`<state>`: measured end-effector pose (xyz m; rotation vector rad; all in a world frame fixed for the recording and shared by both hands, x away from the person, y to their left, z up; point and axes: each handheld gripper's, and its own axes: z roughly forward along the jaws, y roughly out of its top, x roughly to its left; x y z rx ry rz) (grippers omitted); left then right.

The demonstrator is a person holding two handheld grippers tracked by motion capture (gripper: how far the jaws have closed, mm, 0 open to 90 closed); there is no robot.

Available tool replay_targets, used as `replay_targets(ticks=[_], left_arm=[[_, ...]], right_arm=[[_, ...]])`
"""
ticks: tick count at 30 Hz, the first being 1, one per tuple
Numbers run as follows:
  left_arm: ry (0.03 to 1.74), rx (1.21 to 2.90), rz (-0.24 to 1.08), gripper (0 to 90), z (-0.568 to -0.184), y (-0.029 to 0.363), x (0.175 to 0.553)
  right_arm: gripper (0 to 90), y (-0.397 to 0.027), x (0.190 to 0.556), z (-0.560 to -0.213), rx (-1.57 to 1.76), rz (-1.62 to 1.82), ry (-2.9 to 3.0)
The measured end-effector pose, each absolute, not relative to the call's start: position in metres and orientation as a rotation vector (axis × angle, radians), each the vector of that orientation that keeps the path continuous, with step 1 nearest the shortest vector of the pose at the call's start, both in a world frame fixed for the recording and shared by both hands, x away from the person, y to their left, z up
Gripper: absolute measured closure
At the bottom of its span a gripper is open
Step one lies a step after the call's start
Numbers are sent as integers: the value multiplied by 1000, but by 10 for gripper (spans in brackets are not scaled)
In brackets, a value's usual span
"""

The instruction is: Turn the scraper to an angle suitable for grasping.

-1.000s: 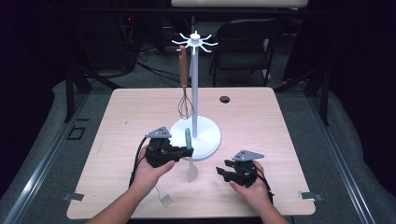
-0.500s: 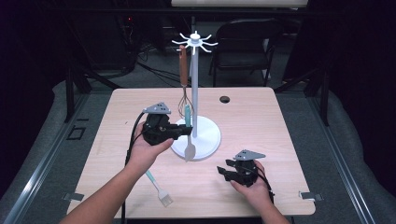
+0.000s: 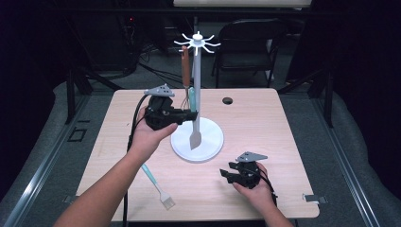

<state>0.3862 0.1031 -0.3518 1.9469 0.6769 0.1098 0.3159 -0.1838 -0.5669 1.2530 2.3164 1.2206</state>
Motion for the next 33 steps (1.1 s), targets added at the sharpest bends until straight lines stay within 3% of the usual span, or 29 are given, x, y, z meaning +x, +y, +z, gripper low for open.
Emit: replay_targets(ticks=[20, 33], left_arm=[[621, 1959, 116, 846, -292, 91, 413], [649, 1915, 71, 846, -289, 93, 426]], right_arm=[[508, -183, 317, -570, 1235, 1205, 2340], [511, -183, 317, -569, 1224, 1192, 2354]])
